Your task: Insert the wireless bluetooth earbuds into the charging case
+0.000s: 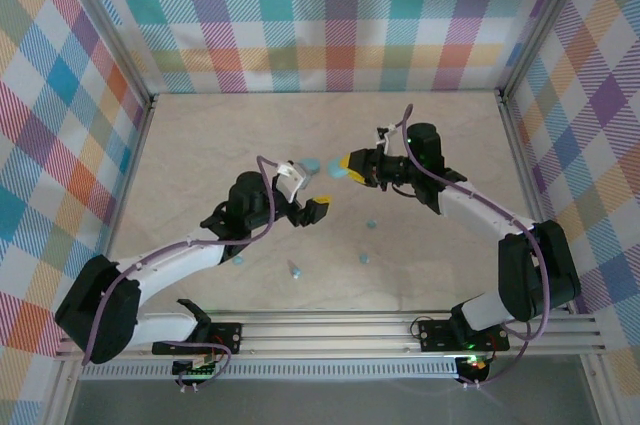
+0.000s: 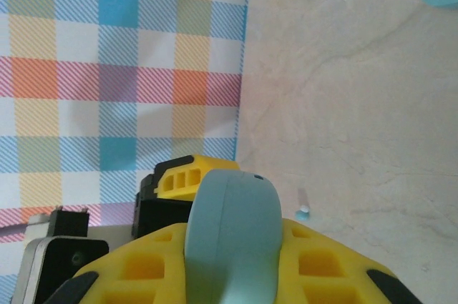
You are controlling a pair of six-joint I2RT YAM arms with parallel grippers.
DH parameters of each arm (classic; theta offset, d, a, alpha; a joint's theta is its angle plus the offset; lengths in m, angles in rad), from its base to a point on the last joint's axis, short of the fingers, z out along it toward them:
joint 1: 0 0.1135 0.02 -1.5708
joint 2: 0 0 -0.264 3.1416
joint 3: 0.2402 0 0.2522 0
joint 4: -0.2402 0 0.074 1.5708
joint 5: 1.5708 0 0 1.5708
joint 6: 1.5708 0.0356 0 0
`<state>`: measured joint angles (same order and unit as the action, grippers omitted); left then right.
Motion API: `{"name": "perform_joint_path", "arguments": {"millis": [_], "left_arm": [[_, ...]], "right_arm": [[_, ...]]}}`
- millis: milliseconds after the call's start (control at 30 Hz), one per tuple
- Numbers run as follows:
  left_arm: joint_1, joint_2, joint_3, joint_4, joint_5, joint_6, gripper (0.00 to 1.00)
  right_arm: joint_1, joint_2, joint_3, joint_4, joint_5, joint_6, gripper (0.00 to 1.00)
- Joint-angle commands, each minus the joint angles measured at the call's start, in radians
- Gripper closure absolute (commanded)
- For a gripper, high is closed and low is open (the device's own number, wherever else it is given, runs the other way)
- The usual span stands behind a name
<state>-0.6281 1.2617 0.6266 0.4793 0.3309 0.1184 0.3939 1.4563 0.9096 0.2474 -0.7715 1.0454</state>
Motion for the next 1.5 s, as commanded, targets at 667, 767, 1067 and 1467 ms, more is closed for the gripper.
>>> {"name": "perform_joint_path", "arguments": {"millis": [667,767,1067,1467], "left_arm": [[0.099,0.26,0.135,0.478,0.344,-0.218,0.42],[0.099,0.257,0.133,0.476,0.344,-0.22,0.42],[0.099,0.271,0.147,0.467,0.355,-0.224,0.41],[0.099,0.277,0.157,0.463,0.367,-0.231,0.47]], "right_arm": [[0.011,-0.084,-0.036,0.153,-0.046,0.205,0.82],[0.011,-0.089,-0.037,0.153,-0.043,0.208,0.82],[0.013,-0.108,-0.05,0.167,-0.04,0.225,0.82],[0.012,-0.116,-0.052,0.168,-0.041,0.232,0.82]]}}
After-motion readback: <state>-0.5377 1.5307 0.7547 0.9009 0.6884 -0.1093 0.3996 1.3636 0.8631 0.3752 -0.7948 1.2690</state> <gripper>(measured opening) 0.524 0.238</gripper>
